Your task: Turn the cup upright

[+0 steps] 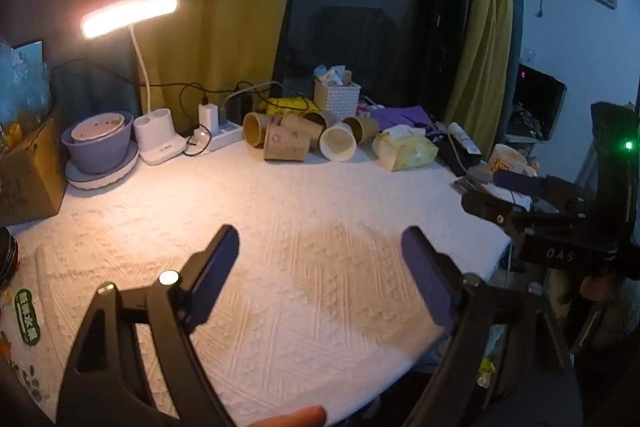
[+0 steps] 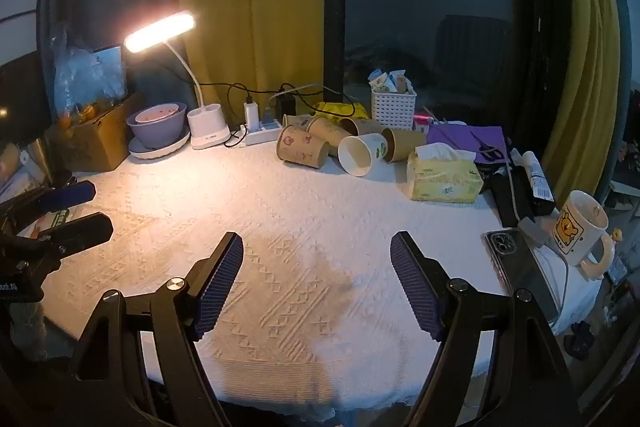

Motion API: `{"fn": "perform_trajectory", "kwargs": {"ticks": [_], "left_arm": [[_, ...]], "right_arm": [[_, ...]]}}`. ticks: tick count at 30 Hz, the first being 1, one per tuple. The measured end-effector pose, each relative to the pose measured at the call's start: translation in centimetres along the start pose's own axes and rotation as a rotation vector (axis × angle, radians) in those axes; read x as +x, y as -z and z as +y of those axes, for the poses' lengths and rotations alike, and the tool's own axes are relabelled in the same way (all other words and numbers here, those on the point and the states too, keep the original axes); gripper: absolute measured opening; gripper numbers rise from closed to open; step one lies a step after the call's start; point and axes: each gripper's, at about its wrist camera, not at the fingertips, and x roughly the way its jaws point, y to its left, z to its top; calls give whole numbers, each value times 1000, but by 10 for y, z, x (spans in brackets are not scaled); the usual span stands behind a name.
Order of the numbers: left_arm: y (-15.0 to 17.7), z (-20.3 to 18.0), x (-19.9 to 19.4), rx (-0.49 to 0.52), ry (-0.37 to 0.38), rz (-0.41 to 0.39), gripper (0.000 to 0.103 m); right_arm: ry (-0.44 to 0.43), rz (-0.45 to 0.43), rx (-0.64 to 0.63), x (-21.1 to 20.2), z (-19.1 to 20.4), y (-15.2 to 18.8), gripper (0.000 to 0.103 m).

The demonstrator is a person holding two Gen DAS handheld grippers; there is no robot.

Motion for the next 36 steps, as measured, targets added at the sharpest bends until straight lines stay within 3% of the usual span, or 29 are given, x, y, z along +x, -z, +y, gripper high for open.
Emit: {"fn": "perform_trajectory", "kwargs": {"ticks": [36], "left_arm": [[-1,-2,-2,-31,33,5,84]], "right_arm": [[-9,11,3,1,5,-1,79]]}}
